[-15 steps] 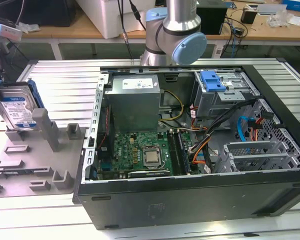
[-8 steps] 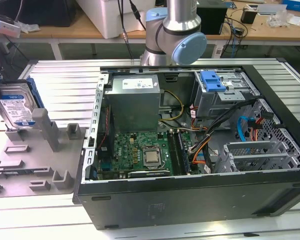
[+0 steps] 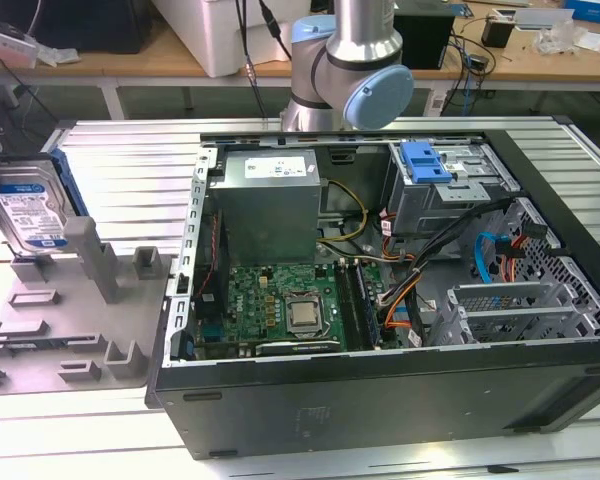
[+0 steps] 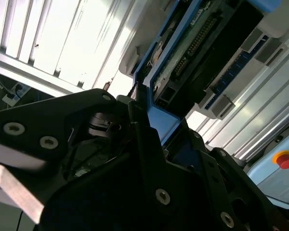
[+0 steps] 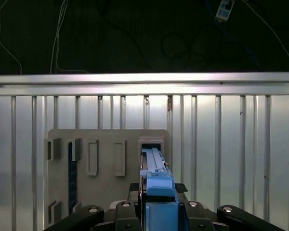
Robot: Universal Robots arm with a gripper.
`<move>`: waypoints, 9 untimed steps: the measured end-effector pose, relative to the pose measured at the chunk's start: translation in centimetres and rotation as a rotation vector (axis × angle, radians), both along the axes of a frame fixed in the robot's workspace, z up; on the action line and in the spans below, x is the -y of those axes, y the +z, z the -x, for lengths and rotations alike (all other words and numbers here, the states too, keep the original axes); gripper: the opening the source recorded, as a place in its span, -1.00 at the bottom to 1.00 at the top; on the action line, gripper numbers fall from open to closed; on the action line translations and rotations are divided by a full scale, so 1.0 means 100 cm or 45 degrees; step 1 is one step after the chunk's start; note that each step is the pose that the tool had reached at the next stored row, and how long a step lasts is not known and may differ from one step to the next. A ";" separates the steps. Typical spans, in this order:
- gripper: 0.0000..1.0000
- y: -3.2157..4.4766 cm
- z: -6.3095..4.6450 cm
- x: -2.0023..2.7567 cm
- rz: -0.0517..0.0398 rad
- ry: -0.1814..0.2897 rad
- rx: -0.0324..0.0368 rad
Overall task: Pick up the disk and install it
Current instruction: 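Pick up the disk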
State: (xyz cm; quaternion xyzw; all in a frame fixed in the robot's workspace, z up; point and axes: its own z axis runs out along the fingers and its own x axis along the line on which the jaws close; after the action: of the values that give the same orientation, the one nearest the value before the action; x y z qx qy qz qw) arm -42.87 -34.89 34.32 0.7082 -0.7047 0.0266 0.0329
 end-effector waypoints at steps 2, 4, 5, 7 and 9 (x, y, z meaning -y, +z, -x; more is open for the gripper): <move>-0.26 0.0022 0.000 0.0000 0.000 0.000 0.0005; -0.26 0.0053 0.000 0.0000 0.000 0.000 0.0011; -0.26 0.0064 0.000 0.0000 0.000 0.000 0.0014; -0.26 0.0085 0.000 0.0000 0.000 0.000 0.0019; -0.26 0.0109 0.000 0.0000 0.000 0.000 0.0026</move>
State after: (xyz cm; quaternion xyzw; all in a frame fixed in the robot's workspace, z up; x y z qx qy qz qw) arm -42.87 -34.89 35.41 0.7082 -0.7047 0.0273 0.0321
